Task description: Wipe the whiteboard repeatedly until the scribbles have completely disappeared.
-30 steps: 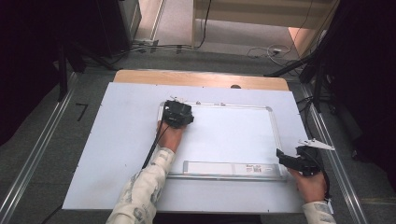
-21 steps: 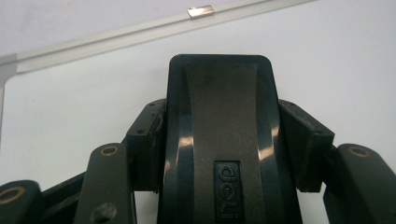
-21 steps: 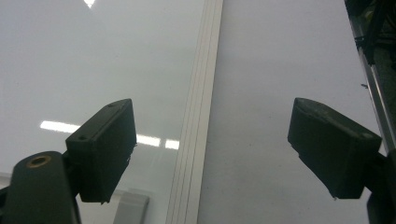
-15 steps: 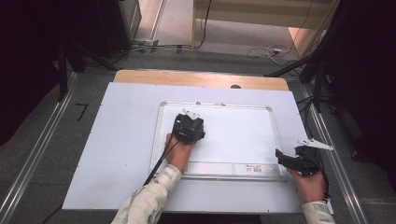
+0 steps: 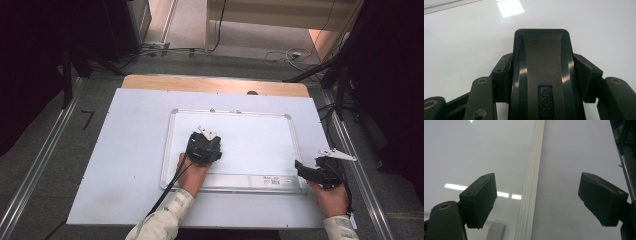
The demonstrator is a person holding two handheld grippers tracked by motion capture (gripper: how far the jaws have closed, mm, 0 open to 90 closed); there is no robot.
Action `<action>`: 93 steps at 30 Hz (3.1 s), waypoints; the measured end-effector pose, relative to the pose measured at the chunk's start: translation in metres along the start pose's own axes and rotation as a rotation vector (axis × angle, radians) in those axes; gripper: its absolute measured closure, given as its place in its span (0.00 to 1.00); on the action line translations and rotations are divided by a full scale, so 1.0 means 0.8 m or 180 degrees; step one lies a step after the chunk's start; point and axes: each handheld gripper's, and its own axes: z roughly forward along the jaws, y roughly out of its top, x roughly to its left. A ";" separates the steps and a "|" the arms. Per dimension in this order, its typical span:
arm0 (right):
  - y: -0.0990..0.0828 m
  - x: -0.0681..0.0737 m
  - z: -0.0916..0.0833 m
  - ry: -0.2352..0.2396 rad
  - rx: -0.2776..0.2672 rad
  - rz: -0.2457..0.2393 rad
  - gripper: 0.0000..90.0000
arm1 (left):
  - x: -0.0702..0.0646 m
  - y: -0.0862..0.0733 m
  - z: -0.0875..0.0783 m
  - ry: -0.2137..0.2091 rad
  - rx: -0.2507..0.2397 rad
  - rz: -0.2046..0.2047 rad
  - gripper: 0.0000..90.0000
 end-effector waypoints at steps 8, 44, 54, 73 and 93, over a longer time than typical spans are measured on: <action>-0.001 -0.002 -0.002 0.0000 -0.0010 0.0010 0.16 | 0.006 -0.003 -0.003 0.0020 -0.0006 -0.0029 0.46; 0.000 0.000 0.000 0.0013 -0.0004 0.0023 0.16 | 0.109 0.033 0.032 0.0509 0.0002 -0.0424 0.46; 0.000 -0.001 0.000 0.0019 -0.0004 0.0022 0.16 | 0.102 0.054 0.053 0.0523 0.0006 -0.0430 0.46; 0.001 0.000 0.001 0.0022 0.0003 0.0005 0.16 | 0.061 0.045 0.046 0.0326 -0.0014 -0.0253 0.46; -0.001 -0.001 0.000 0.0005 0.0004 0.0007 0.16 | 0.048 0.020 0.021 0.0202 -0.0008 -0.0121 0.46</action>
